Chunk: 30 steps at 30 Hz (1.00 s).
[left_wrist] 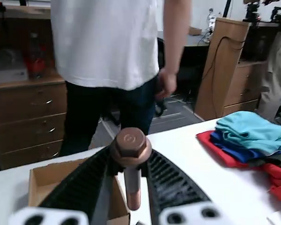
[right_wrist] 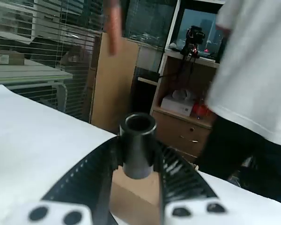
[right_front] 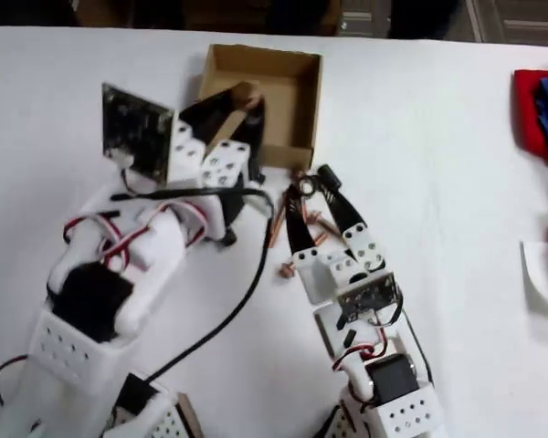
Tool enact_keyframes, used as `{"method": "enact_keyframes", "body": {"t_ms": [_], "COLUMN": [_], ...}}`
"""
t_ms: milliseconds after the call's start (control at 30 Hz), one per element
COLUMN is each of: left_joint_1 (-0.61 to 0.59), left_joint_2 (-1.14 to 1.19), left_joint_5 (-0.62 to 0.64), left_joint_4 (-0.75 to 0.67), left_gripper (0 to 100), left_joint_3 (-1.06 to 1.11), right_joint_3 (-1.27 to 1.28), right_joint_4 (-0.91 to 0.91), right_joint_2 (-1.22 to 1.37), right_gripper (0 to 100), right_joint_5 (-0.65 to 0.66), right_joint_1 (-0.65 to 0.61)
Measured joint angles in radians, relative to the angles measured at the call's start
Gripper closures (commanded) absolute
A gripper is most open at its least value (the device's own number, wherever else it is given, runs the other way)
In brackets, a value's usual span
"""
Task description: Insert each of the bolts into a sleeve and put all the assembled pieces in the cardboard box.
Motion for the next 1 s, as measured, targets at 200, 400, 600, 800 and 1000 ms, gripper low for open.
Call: {"method": "enact_keyframes", "body": {"t_ms": [200, 400, 600, 800, 1000], "left_joint_1": [0.055, 0.054, 0.054, 0.054, 0.055], "left_joint_2": [0.077, 0.081, 0.083, 0.129, 0.176], "left_joint_5": [0.000, 0.000, 0.000, 0.000, 0.000], "left_joint_4": [0.000, 0.000, 0.000, 0.000, 0.000], "left_gripper": [97, 97, 97, 97, 97], "left_joint_3": [-0.044, -0.046, -0.046, -0.046, -0.046], "right_joint_3": [-0.017, -0.229, -0.344, -0.381, -0.385], "right_joint_4": [-0.003, -0.003, -0.003, -0.003, -0.003], "right_joint_2": [0.190, 0.493, 0.669, 0.681, 0.681], "right_gripper": [97.8, 97.8, 97.8, 97.8, 97.8], "right_joint_5": [-0.147, -0.278, -0.282, -0.282, -0.281], "right_joint_1": [-0.002, 0.000, 0.000, 0.000, 0.000]}}
